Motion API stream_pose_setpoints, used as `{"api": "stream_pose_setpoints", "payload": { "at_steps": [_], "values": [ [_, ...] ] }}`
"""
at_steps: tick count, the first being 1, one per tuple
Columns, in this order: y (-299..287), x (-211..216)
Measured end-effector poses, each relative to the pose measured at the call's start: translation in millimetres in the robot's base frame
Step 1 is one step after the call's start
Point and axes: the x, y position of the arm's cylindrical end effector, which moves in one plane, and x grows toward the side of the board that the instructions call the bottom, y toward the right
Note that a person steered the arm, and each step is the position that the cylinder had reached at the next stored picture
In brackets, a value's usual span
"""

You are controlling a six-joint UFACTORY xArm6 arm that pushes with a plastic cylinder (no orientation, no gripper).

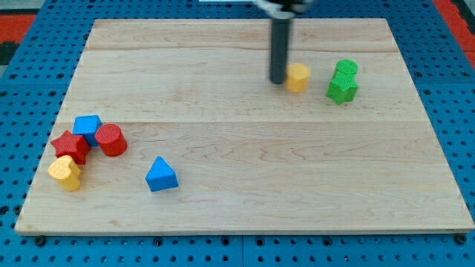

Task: Move your arm towards the bottom center

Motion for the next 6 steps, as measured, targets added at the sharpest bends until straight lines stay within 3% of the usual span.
{"api": "stream_pose_setpoints", "payload": {
  "at_steps": [1, 2, 3, 4, 5, 6],
  "values": [
    [-19.3, 11.3],
    [-47.9, 87.5],
    [-32.3, 169.9],
    [-105.4, 237.1],
    [-174.1, 264.8],
    [-189.8, 231.5]
  ]
}}
